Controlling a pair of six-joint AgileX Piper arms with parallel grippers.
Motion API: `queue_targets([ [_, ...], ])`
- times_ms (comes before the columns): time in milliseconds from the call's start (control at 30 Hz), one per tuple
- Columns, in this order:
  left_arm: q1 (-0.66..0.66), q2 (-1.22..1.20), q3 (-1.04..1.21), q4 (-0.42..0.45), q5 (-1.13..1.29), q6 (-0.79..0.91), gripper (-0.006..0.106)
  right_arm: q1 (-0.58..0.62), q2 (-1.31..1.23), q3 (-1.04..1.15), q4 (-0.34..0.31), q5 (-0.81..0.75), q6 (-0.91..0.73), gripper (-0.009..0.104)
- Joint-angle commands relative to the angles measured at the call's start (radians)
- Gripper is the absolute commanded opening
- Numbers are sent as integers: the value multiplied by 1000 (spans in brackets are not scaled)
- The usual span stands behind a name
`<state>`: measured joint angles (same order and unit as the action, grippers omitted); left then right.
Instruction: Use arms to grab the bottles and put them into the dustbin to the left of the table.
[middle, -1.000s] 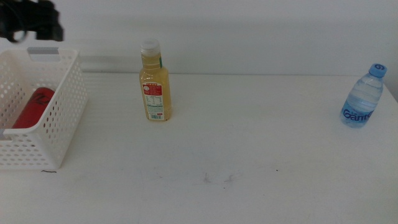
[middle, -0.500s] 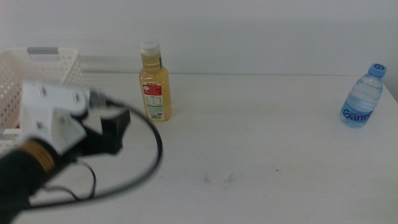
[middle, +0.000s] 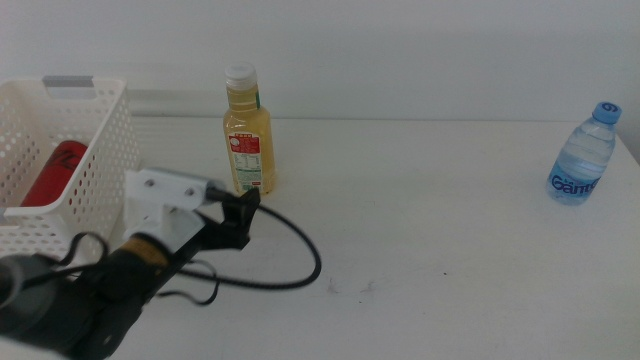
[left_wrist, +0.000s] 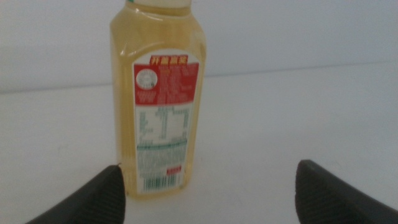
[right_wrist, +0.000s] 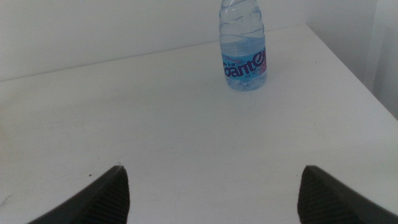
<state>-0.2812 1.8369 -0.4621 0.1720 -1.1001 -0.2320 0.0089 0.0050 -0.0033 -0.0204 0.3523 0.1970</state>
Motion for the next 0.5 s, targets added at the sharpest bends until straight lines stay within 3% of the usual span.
queue_targets([
  [0,-6,51,-67,-3,-24,-3,94,-8,-5,3,-3,-9,-5,74],
  [467,-6,191,-326,-15,137,-3,94,-8,-5,3,-3,-9,-5,74],
])
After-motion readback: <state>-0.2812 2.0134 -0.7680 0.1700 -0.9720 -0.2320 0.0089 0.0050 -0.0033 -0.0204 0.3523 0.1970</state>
